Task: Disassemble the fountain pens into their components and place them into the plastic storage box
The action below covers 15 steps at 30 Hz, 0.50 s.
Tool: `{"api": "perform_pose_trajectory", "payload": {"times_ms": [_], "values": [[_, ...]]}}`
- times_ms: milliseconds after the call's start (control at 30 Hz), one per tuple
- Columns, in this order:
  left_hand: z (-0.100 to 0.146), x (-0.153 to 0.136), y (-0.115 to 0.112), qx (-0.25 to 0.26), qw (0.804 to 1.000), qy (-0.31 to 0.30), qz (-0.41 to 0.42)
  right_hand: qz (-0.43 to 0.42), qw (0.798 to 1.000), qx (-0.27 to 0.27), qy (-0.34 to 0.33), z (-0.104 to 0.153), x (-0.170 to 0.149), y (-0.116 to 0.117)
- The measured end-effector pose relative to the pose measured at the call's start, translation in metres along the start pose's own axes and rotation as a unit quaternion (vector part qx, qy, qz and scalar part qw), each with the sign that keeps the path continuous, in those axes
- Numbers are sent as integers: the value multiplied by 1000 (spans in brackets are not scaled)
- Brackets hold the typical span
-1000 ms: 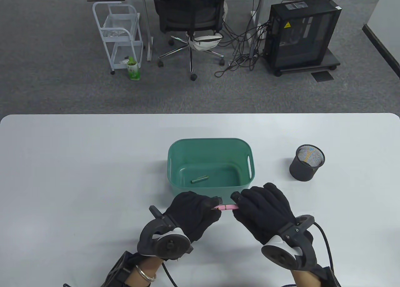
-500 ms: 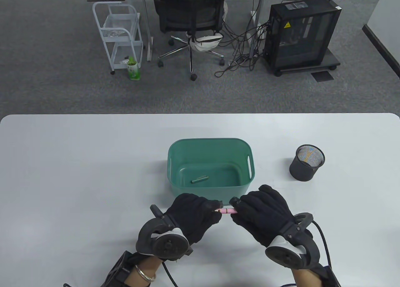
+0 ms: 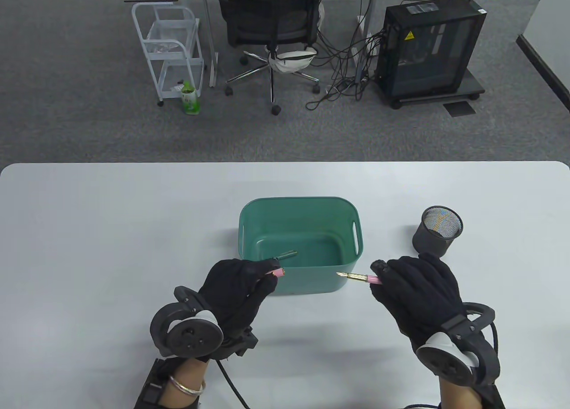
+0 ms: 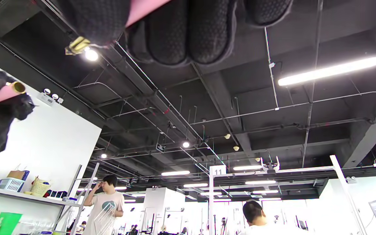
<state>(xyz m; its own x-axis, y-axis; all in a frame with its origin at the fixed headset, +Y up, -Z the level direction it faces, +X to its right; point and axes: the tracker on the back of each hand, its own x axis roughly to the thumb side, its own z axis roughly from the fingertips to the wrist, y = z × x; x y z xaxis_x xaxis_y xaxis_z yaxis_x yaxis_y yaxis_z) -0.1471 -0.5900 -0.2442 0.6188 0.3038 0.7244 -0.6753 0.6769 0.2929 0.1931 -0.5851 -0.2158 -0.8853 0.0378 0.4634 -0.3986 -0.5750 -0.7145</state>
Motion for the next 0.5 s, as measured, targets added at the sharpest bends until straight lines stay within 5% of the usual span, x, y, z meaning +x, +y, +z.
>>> {"api": "perform_pose_trajectory", "payload": {"times_ms": [500], "values": [[-2,-2,-16,-36,999,6,-21,7,1000,4,-2,0,2,2]]}}
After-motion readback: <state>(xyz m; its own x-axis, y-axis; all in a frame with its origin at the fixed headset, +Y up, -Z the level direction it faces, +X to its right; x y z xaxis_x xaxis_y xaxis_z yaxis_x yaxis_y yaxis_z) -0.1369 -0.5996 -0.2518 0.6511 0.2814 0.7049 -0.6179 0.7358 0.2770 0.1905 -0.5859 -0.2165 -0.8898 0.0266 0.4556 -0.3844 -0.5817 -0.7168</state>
